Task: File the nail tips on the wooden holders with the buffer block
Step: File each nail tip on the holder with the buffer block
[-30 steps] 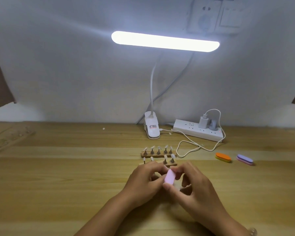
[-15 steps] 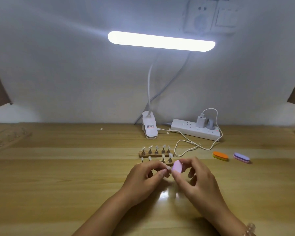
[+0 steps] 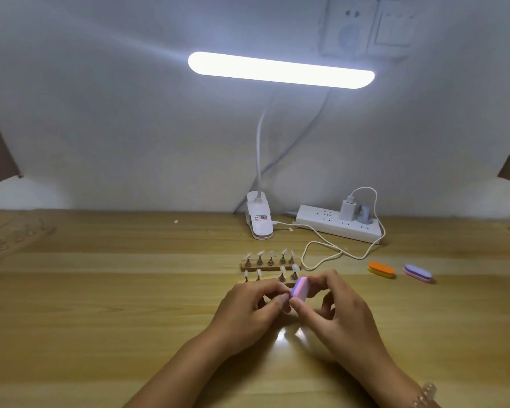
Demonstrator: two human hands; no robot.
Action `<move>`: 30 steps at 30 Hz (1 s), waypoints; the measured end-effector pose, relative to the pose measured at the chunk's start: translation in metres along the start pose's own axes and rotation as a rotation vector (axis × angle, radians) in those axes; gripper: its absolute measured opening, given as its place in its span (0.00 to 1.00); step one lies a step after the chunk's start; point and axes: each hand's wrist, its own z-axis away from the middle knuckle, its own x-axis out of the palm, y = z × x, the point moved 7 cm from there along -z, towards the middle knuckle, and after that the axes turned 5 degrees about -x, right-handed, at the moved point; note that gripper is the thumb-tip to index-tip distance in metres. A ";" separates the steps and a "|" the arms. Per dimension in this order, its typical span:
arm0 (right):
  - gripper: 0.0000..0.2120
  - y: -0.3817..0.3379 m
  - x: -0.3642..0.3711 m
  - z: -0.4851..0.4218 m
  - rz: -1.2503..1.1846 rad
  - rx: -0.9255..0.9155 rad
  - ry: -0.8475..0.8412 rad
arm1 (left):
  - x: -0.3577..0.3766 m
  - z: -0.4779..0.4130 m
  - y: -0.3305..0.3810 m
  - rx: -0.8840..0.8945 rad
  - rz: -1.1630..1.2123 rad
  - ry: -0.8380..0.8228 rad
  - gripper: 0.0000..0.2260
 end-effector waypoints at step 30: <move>0.16 -0.009 0.011 0.006 0.104 -0.028 -0.117 | 0.001 -0.001 -0.002 0.001 0.014 0.000 0.08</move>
